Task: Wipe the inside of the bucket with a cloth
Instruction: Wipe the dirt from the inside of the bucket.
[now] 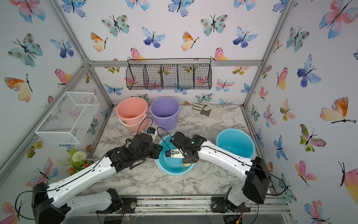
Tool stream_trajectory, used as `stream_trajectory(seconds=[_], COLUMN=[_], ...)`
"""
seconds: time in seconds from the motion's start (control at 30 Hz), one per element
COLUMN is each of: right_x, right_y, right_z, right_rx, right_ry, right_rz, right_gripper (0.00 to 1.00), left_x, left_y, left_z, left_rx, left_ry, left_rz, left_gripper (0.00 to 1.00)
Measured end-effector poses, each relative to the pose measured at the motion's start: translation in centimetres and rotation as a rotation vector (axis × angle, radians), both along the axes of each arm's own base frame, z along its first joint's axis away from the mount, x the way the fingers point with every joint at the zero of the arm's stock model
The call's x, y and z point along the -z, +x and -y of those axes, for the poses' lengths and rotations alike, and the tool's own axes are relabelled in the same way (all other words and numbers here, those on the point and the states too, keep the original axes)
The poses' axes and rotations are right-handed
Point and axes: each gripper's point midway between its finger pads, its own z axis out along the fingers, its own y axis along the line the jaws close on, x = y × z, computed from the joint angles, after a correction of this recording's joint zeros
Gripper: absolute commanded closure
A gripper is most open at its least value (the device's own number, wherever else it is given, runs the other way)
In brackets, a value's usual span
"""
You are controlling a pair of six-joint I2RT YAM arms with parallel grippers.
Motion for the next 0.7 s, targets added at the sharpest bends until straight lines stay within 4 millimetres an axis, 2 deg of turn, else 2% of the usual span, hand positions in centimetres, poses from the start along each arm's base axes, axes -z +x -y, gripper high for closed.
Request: stream_trajectory(seconds=[0.27, 0.37, 0.7], right_x=[7.3, 9.3, 9.6], right_y=[0.0, 0.2, 0.7], right_z=[-1.1, -1.7, -2.8], right_rx=[-0.014, -0.016, -0.002], right_ry=[-0.058, -0.069, -0.035], right_rz=[-0.081, -0.100, -0.097], right_gripper=[0.98, 0.98, 0.98], left_x=[0.2, 0.2, 0.2], left_y=[-0.8, -0.8, -0.6], left_z=[0.6, 0.5, 0.3], left_rx=[0.038, 0.036, 0.012], left_ry=[-0.006, -0.007, -0.016], left_rz=[-0.022, -0.025, -0.035], left_gripper=[1.00, 1.00, 1.00])
